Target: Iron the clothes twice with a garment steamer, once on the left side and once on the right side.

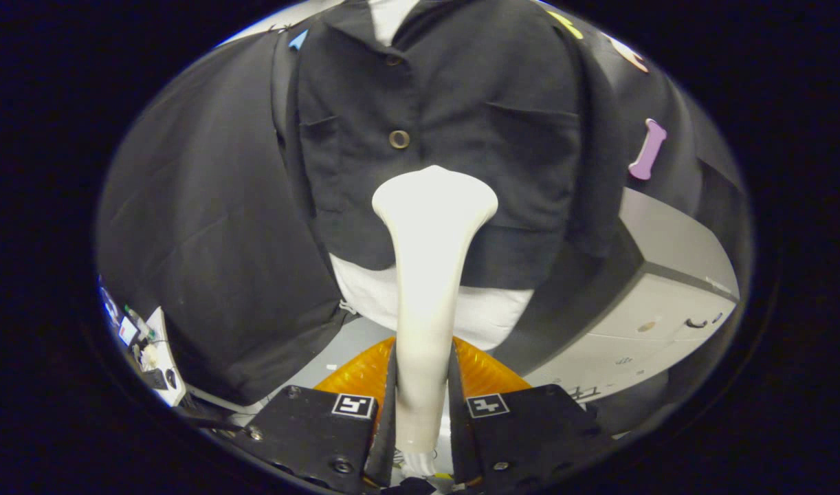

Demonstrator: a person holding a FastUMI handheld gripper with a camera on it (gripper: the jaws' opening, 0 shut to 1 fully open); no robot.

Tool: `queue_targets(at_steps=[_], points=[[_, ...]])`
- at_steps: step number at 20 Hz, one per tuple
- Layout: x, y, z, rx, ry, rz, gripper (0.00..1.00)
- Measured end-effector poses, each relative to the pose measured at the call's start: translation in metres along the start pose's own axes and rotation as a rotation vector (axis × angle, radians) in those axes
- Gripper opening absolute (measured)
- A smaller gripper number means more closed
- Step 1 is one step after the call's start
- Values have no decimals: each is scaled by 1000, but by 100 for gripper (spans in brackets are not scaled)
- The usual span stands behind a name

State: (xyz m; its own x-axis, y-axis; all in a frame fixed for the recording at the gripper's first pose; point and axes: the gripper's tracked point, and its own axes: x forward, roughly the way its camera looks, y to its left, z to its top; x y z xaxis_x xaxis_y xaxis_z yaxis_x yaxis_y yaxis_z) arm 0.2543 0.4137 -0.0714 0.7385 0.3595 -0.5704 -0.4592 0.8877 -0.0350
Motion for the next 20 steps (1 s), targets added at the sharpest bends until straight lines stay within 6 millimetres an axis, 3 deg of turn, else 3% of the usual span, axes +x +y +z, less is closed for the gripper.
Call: queue_targets(at_steps=[5, 12, 16, 20], points=[[-57, -91, -31, 75, -32, -53, 36], [-163, -225, -115, 187, -61, -162, 36], [-218, -279, -171, 250, -70, -212, 36], [-254, -313, -224, 307, -66, -240, 36]])
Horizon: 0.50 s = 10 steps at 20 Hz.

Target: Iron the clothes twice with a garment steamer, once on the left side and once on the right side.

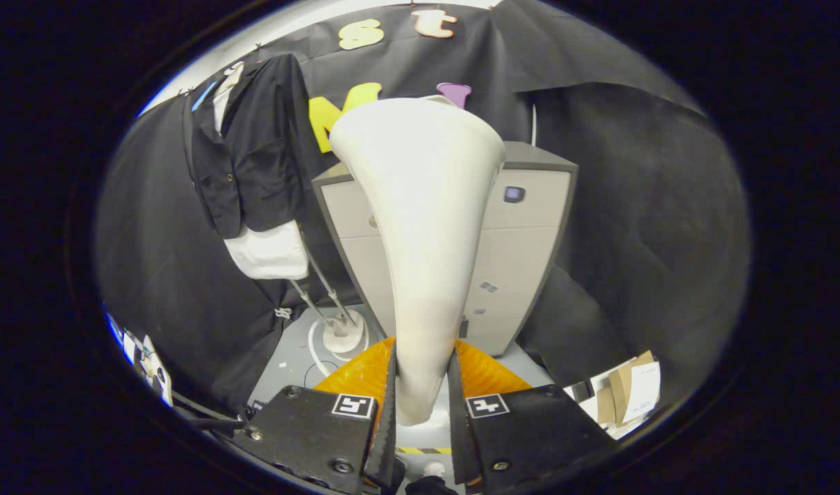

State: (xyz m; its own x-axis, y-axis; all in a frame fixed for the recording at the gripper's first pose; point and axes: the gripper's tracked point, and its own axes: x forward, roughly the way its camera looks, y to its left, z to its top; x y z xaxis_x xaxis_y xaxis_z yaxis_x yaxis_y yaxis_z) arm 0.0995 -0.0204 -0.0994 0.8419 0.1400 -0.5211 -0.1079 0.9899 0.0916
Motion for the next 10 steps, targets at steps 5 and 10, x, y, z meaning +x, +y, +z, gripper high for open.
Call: queue_targets(at_steps=[5, 10], points=[[-16, -30, -33, 42, 15, -5, 36], [-28, -33, -43, 39, 9, 8, 36]])
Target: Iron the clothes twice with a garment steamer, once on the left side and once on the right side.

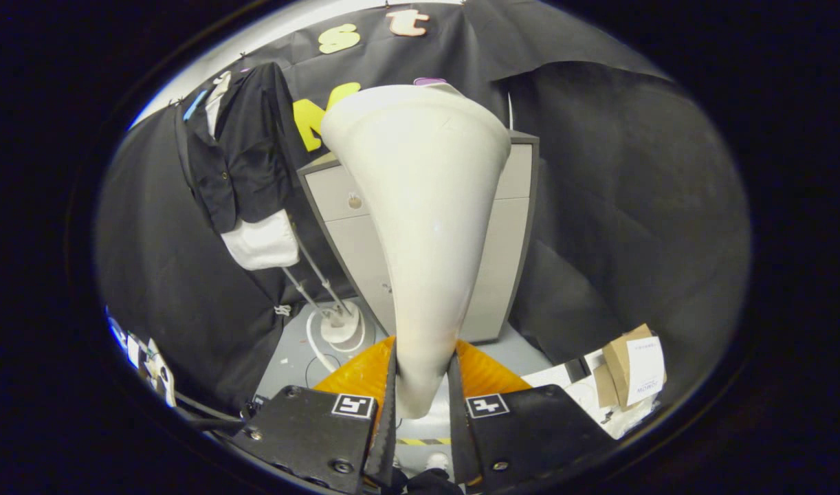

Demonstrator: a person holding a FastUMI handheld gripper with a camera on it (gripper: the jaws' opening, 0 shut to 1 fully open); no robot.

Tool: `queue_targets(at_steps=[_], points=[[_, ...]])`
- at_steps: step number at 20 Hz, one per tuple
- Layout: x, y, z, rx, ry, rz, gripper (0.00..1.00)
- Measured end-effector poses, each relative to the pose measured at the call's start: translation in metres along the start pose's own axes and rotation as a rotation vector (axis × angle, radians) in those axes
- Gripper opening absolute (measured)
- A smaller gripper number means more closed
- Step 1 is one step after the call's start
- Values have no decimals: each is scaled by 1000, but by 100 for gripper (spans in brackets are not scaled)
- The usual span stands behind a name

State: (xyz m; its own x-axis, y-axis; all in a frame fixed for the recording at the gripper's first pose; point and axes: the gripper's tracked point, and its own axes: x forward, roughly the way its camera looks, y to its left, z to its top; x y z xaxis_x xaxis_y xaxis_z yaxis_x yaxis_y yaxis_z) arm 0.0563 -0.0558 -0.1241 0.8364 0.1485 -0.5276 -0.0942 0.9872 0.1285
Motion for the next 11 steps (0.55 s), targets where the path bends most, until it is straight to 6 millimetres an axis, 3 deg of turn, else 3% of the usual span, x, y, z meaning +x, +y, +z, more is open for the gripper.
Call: queue_targets(at_steps=[11], points=[[-1, 4, -13, 1, 4, 1, 36]])
